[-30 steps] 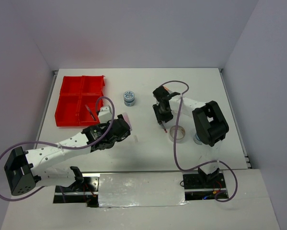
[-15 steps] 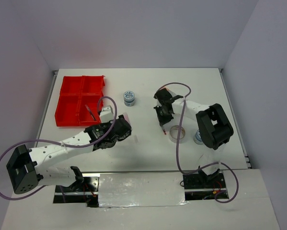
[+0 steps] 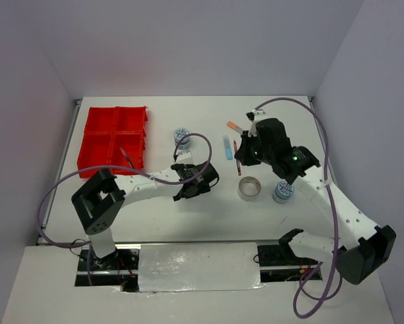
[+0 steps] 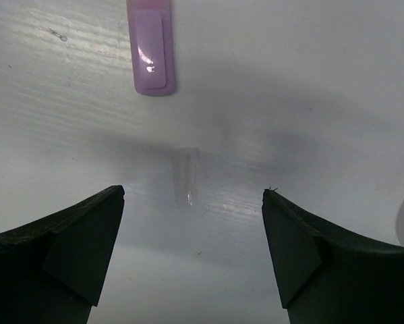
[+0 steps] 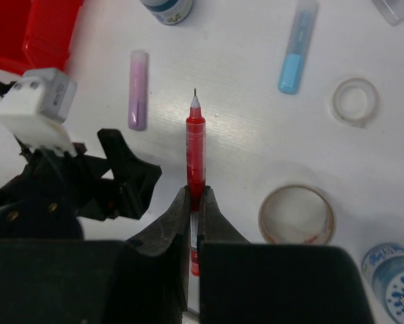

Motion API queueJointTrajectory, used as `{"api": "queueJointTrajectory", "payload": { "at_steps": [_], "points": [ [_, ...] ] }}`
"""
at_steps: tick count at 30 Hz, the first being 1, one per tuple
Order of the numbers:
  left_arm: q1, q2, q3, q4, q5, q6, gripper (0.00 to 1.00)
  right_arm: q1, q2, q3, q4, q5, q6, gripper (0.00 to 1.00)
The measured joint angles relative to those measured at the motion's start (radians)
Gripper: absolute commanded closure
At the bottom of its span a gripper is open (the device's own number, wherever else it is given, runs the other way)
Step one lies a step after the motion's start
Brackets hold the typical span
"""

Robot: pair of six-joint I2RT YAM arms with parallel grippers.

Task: Sort the stationery into containers
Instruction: Close the pen cap on the pen.

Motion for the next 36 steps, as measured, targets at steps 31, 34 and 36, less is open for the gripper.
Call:
{"api": "queueJointTrajectory", "payload": {
  "at_steps": [31, 34, 36],
  "points": [
    [0.039, 0.163, 0.052, -0.034, 0.06, -0.025, 0.54, 0.0, -0.241, -0.097, -0.188, 0.066, -0.005, 1.0],
    [0.039, 0.153, 0.035, -0.017, 0.063, -0.013, 0.76, 0.0, -0.242, -0.097, -0.188, 0.059, -0.005, 1.0],
    [0.039, 0.143, 0.023, -0.003, 0.068, -0.009, 0.91, 0.0, -0.242, -0.098, -0.187, 0.048, -0.005, 1.0]
  ]
}}
